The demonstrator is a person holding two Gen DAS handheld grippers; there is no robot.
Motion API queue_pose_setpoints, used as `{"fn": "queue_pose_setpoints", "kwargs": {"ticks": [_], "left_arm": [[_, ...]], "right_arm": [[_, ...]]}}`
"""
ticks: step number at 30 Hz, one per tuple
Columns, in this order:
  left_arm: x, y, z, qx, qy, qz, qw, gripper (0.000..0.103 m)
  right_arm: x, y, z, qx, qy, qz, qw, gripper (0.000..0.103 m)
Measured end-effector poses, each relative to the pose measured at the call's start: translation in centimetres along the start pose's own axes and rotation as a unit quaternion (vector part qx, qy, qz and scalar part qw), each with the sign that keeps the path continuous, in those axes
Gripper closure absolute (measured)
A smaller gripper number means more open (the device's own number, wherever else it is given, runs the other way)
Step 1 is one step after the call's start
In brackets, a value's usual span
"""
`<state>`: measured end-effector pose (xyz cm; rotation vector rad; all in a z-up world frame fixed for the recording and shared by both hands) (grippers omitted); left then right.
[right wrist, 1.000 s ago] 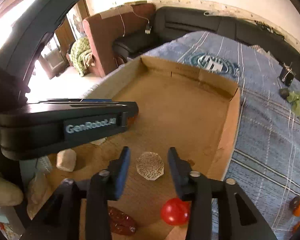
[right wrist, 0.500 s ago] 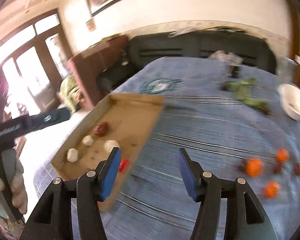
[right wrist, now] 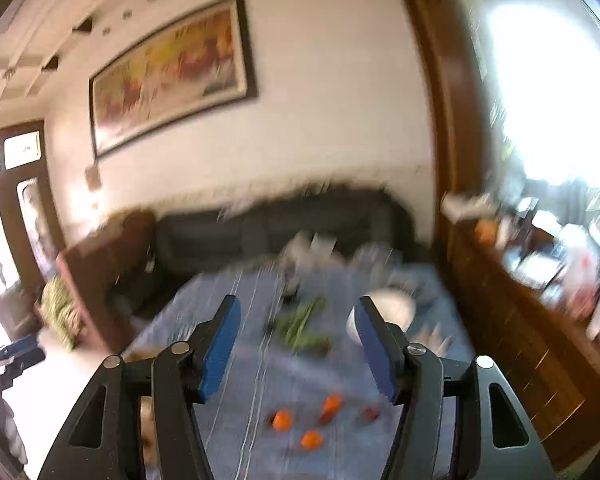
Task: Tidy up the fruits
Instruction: 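Grasp a mandarin orange with each tool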
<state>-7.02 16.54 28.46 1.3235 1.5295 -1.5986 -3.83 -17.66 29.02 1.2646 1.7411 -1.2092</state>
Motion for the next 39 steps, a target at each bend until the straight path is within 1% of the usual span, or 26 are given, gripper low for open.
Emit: {"fn": "queue_pose_setpoints", "kwargs": {"ticks": [1,2,3,4,5,6,7,8,9,11,12,14,15,16,17,18,19,21,22,23,25,28,31,37,38,39], "left_arm": [[-1.4,-0.6,-0.3,-0.018,0.011,0.009,0.9997,0.023],[-2.5,-0.9,-0.5,-0.033,0.019,0.015,0.9992,0.021],[-3.4,-1.1,-0.5,-0.043,0.027,0.019,0.9985,0.017],[-4.2,-0.9,-0.6,-0.051,0.035,0.021,0.9979,0.015],[-4.7,-0.5,-0.6,-0.053,0.042,0.022,0.9975,0.013],[-4.8,-0.1,-0.5,-0.052,0.045,0.022,0.9974,0.013],[-4.7,0.9,-0.3,-0.048,0.047,0.02,0.9976,0.012],[-4.2,2.2,0.1,-0.038,0.046,0.013,0.9981,0.012],[-3.5,3.5,0.5,-0.025,0.044,0.004,0.9987,0.012],[-1.1,7.1,1.7,0.013,0.03,-0.026,0.9991,0.012],[0.3,9.3,2.5,0.029,0.024,-0.044,0.9983,0.012],[3.0,12.7,3.9,0.05,0.017,-0.076,0.9958,0.012],[4.7,15.1,5.1,0.065,0.014,-0.1,0.9928,0.012],[6.0,16.6,6.2,0.078,0.012,-0.118,0.9898,0.012],[7.1,18.2,7.1,0.09,0.012,-0.134,0.9868,0.013],[8.3,19.8,8.5,0.104,0.016,-0.149,0.9831,0.014],[9.2,21.0,9.6,0.114,0.022,-0.158,0.9807,0.019],[10.6,23.0,11.4,0.129,0.038,-0.173,0.9757,0.034],[11.3,24.2,12.5,0.138,0.046,-0.181,0.9727,0.037],[11.8,25.1,13.3,0.148,0.05,-0.186,0.97,0.041],[12.8,26.7,15.0,0.165,0.06,-0.192,0.9655,0.045],[14.1,29.2,16.9,0.167,0.079,-0.204,0.9612,0.045],[14.9,31.2,18.7,0.178,0.099,-0.211,0.956,0.045],[16.2,33.8,20.9,0.201,0.12,-0.223,0.9465,0.046],[16.4,34.1,21.3,0.202,0.126,-0.225,0.9447,0.046],[16.6,34.2,21.6,0.202,0.132,-0.227,0.9434,0.05]], "right_arm": [[-2.4,-1.3,-0.4,0.008,-0.006,0.022,1.0,0.031],[-4.1,-2.3,-0.6,0.016,-0.012,0.04,0.999,0.029],[-6.2,-3.4,-1.0,0.026,-0.02,0.062,0.998,0.026],[-7.3,-4.0,-1.2,0.03,-0.022,0.072,0.997,0.022],[-8.0,-4.5,-1.4,0.031,-0.022,0.08,0.996,0.02],[-8.4,-4.7,-1.4,0.032,-0.021,0.084,0.996,0.015],[-8.2,-4.5,-1.5,0.032,-0.021,0.083,0.996,0.013],[-7.6,-4.0,-1.3,0.033,-0.023,0.076,0.996,0.012],[-6.3,-3.0,-1.1,0.033,-0.025,0.063,0.997,0.012],[-3.0,-0.4,0.1,0.039,-0.026,0.023,0.999,0.012],[-0.9,1.2,0.9,0.041,-0.025,0.001,0.999,0.012],[5.0,5.3,2.8,0.051,-0.03,-0.053,0.997,0.014],[7.6,7.1,3.4,0.052,-0.031,-0.079,0.995,0.023],[10.0,8.5,4.3,0.051,-0.027,-0.105,0.993,0.036],[12.4,10.0,5.2,0.046,-0.016,-0.137,0.989,0.042],[14.9,11.6,6.0,0.04,-0.001,-0.17,0.985,0.051],[17.7,13.4,6.9,0.036,0.015,-0.204,0.978,0.054],[21.0,15.6,8.7,0.037,0.029,-0.233,0.971,0.055],[22.2,16.5,9.2,0.036,0.037,-0.245,0.968,0.056],[23.0,17.0,9.6,0.034,0.042,-0.253,0.966,0.056],[25.2,18.4,10.1,0.026,0.052,-0.273,0.96,0.056],[26.7,20.1,10.6,0.018,0.051,-0.289,0.956,0.056],[27.9,20.8,10.3,0.016,0.037,-0.295,0.955,0.056],[29.4,21.5,9.9,0.021,0.01,-0.301,0.953,0.056],[29.6,21.6,9.8,0.021,0.009,-0.301,0.953,0.056],[29.7,21.6,9.9,0.022,0.009,-0.301,0.953,0.056]]}}
Point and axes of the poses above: each gripper's, at about its wrist camera, not at the fingertips, and y roughly the way its jaws point, z to its right, x to its underside, the point moved 7 cm from there along y, roughly the way its jaws point, and after that the axes turned 14 degrees about y, right-handed, at the moved point
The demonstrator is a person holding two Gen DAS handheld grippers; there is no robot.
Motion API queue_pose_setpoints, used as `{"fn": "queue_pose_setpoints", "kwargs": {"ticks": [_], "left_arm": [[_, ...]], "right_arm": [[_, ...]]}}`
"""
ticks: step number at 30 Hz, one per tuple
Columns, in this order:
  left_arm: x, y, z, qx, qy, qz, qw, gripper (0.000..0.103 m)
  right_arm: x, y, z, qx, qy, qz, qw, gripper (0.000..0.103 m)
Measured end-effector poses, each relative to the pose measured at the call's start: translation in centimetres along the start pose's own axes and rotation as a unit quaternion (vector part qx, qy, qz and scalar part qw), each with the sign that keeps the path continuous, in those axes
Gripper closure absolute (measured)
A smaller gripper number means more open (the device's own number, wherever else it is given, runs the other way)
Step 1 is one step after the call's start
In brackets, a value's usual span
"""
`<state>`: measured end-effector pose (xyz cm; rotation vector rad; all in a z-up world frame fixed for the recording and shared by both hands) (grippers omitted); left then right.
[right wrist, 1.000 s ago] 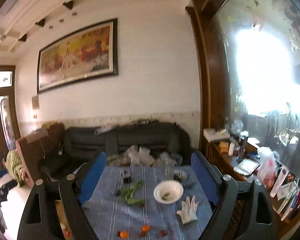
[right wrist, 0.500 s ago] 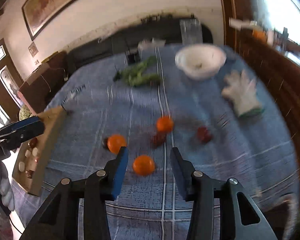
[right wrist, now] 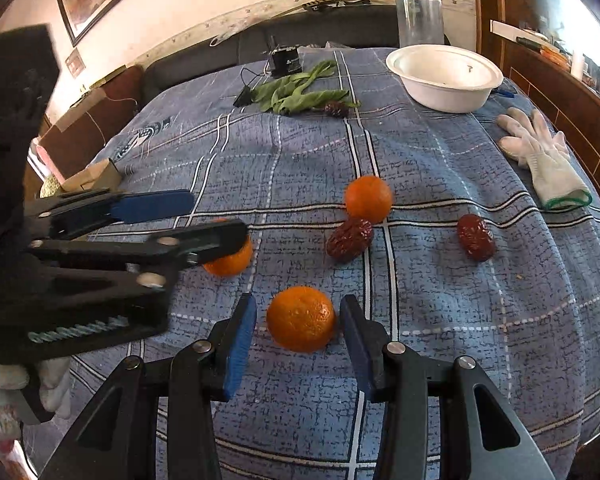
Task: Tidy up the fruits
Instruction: 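Grasp a mandarin orange with each tool, then carry both mandarins into the cardboard tray and release them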
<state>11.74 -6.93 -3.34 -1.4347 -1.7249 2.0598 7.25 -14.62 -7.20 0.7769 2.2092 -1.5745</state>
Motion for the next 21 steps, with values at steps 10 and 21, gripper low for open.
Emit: {"fn": "queue_pose_setpoints", "kwargs": {"ticks": [10,21], "left_arm": [[0.3,-0.2,1.2,-0.006,0.025,-0.004,0.9997,0.076],[2.4,-9.0,-2.3,-0.013,-0.05,0.055,0.9972,0.076]], "right_arm": [[-0.1,0.3,-0.1,0.002,0.004,0.011,1.0,0.068],[-0.3,-4.5,-2.2,-0.02,0.001,0.039,0.999,0.068]]}}
Point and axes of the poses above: each gripper's, at about its wrist camera, not at the fingertips, and y roughly the way its jaws point, z to its right, x to its underside, the point moved 7 cm from there along y, roughly the way its jaws point, and after that the axes turned 14 degrees about y, right-handed, at the moved point
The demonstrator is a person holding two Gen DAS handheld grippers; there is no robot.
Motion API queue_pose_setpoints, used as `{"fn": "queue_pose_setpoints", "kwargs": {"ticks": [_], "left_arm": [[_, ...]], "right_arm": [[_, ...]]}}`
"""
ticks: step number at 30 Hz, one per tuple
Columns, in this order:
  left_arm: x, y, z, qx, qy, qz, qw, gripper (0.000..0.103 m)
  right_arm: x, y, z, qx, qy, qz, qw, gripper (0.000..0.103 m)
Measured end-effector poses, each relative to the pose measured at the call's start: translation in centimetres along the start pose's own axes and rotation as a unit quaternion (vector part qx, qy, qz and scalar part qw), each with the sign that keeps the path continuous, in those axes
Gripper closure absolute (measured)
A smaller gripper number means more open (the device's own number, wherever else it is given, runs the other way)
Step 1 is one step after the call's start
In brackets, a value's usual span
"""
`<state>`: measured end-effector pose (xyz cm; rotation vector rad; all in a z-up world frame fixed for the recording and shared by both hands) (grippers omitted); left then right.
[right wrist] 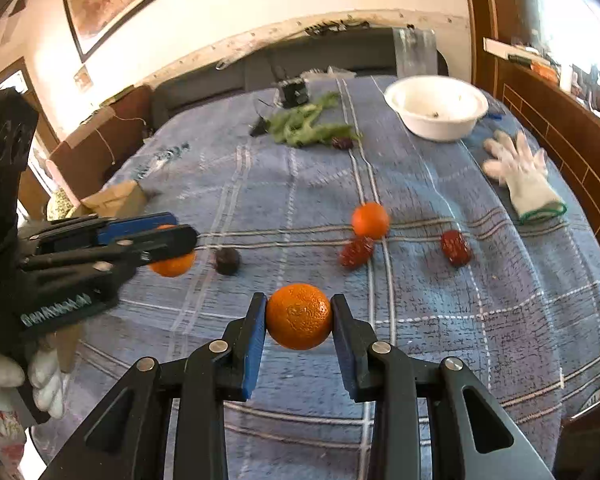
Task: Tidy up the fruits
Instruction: 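Carry both mandarins into the cardboard tray and release them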
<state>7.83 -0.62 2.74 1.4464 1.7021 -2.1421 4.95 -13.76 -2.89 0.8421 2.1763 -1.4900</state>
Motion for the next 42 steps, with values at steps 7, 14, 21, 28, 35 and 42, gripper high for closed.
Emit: {"fn": "queue_pose_setpoints", "kwargs": {"ticks": [7,14,21,28,35,42], "left_arm": [[4.0,-6.2,-9.0,-0.057,-0.083,0.007,0.9949,0.076],[9.1,-9.4,-20.3,-0.103,-0.194,-0.009,0.9756,0.076],[13.0,-8.0,-27.3,-0.111,-0.273,-0.038,0.9548,0.075],[15.0,-5.6,-30.3,-0.117,-0.301,-0.069,0.944,0.075],[15.9,-5.2,-30.7,-0.113,-0.313,-0.065,0.9406,0.074],[14.4,-9.2,-29.5,-0.128,-0.308,-0.023,0.9423,0.063]], "right_arm": [[0.1,-1.2,-6.7,-0.047,-0.034,-0.003,0.998,0.068],[1.0,1.8,-17.6,-0.102,-0.097,-0.034,0.99,0.068],[2.5,8.0,-26.3,-0.119,-0.131,-0.086,0.98,0.067],[4.0,14.4,-30.8,-0.083,-0.171,-0.12,0.974,0.067],[4.7,17.6,-31.0,-0.061,-0.182,-0.133,0.972,0.066],[3.2,15.9,-30.5,-0.084,-0.154,-0.118,0.977,0.063]]}}
Point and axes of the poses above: each gripper's, at about its wrist camera, not at the fingertips, and y roughly the way its jaws point, z to its right, x to its underside, the point moved 7 cm from there along y, roughly the way its jaws point, and after that the axes turned 14 degrees about y, right-handed, at the moved point
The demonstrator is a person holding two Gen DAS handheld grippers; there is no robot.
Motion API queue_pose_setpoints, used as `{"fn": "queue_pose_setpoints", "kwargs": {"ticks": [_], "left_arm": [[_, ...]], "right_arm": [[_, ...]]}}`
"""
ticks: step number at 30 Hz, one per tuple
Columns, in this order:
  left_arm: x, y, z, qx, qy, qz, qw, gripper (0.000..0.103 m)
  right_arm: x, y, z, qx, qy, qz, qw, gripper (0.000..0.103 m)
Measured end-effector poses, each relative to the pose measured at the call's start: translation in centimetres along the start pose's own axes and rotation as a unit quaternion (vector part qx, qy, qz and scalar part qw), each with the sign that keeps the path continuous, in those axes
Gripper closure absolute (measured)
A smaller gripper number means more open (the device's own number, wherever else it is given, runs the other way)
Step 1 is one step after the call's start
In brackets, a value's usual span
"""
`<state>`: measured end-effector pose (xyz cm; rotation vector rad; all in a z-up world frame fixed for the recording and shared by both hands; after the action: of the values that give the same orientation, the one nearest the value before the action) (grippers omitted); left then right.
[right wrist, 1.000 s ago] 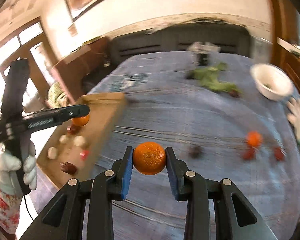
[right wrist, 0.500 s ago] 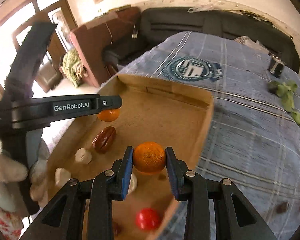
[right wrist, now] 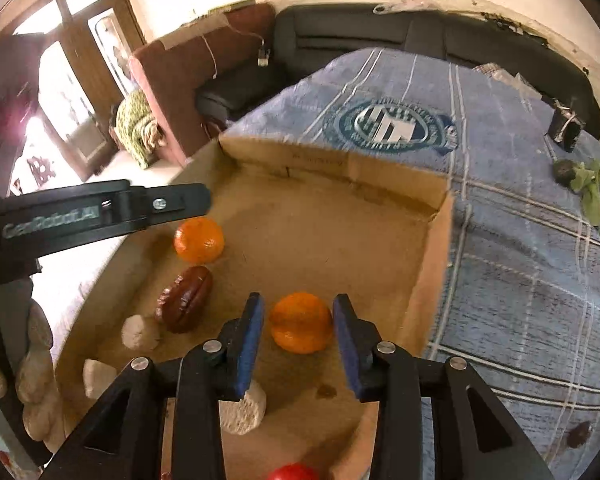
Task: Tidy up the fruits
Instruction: 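Carry both mandarins into the cardboard tray and release them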
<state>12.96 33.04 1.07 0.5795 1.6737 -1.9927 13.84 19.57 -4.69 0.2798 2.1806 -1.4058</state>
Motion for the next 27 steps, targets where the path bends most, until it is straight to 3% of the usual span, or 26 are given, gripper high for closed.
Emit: {"fn": "queue_pose_setpoints", "kwargs": {"ticks": [6,13,17,22,27], "left_arm": [[0.1,-5.4,3.9,0.02,0.021,0.051,0.9983,0.046],[1.9,-8.1,12.3,0.082,0.069,0.059,0.9925,0.042],[2.9,-7.3,17.7,0.104,0.104,0.045,0.9881,0.041],[4.9,-4.6,23.3,0.121,0.135,0.012,0.9833,0.041],[6.6,-1.3,26.8,0.113,0.16,-0.014,0.9805,0.041]], "right_arm": [[0.7,-5.8,2.5,-0.009,0.018,0.041,0.999,0.056],[4.1,-14.4,12.7,0.035,0.083,0.084,0.992,0.051],[6.4,-19.4,20.6,0.083,0.136,0.113,0.981,0.049],[9.1,-23.9,30.0,0.125,0.223,0.142,0.956,0.049],[10.3,-24.4,34.7,0.127,0.27,0.148,0.943,0.049]]}}
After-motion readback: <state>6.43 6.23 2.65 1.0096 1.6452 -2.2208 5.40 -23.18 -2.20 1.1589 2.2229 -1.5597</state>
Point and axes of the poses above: each gripper's, at about its wrist camera, not at the fingertips, and y roughly the way its jaws point, z to its right, x to its underside, the point moved 7 cm from there along y, roughly the way its jaws point, and after that the axes turned 14 degrees about y, right-handed, at the moved point
